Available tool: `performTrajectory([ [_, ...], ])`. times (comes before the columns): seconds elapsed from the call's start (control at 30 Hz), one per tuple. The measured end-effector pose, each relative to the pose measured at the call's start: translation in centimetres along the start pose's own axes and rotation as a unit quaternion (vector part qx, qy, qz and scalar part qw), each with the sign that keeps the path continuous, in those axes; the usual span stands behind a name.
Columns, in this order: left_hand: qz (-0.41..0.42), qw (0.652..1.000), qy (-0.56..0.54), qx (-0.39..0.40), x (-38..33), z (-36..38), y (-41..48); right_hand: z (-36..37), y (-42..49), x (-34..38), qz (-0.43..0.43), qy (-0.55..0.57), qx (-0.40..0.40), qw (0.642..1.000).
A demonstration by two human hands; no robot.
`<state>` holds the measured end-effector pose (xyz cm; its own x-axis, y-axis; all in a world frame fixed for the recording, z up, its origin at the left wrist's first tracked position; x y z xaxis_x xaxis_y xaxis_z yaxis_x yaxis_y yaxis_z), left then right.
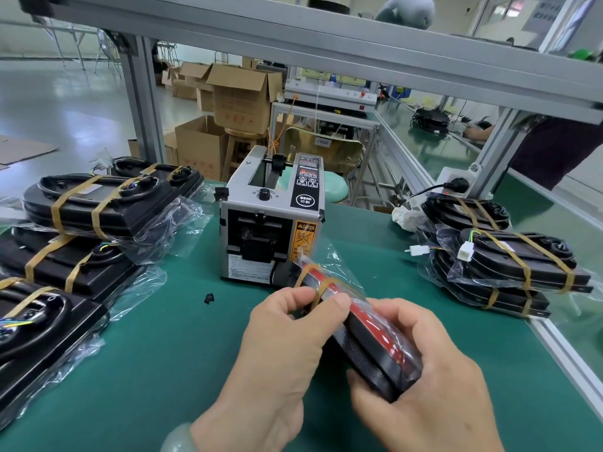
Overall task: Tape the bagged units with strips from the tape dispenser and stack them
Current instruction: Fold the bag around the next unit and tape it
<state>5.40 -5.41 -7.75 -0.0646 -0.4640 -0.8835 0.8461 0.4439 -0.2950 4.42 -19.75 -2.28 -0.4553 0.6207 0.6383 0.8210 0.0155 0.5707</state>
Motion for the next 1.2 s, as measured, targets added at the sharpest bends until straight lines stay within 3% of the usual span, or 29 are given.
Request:
performTrajectory([
  [0.13,-0.015,1.0,0.014,-0.014,0.0,-0.5,1.0,0.1,0.1,-0.1,0.007,0.001,0.015,1.0],
  [0.4,0.114,0.977,0.168,-0.065,-0.9,-0.9,-0.1,-0.1,0.4,-0.4,0.03,-0.007,0.014,0.999],
  [0.5,0.159,0.955,0.249,-0.029,-1.4,-0.2,-1.0,-0.1,0.7,-0.4,0.037,-0.002,0.018,0.999],
  [0.67,0.292,0.884,0.343,0.121,-2.3,1.2,-2.5,-0.3,1.9,-0.1,0.021,-0.007,0.082,0.996],
  [0.77,0.384,0.797,0.406,0.23,-3.7,2.1,-2.0,-0.1,3.1,1.0,-0.038,-0.031,0.151,0.987],
  [0.83,0.416,0.762,0.439,0.231,-4.3,2.6,-1.2,0.1,4.1,1.6,-0.067,-0.023,0.203,0.977],
  [0.9,0.411,0.773,0.436,0.21,-4.8,2.6,-0.2,-0.2,5.5,2.0,-0.046,0.067,0.239,0.968],
  [1.0,0.355,0.827,0.381,0.211,-4.5,1.4,1.6,-3.2,8.1,1.4,-0.015,0.191,0.144,0.971],
  [1.1,0.285,0.874,0.335,0.208,-3.4,0.3,3.1,-3.4,7.5,1.3,-0.053,0.123,0.108,0.985],
  [1.2,0.262,0.876,0.32,0.246,-3.2,0.6,3.5,-1.5,5.4,1.5,-0.077,0.124,0.104,0.984],
])
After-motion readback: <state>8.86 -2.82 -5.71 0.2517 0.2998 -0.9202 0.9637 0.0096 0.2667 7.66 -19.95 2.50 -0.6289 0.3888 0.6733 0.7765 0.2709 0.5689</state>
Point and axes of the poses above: each hand's wrist, its own y-axis towards the middle knuckle, its own z-axis out of the palm, x = y × z, the point moved 8 cm from there along y, towards the middle knuckle, and after that the axes turned 9 degrees about -x, right-handed, at the moved point
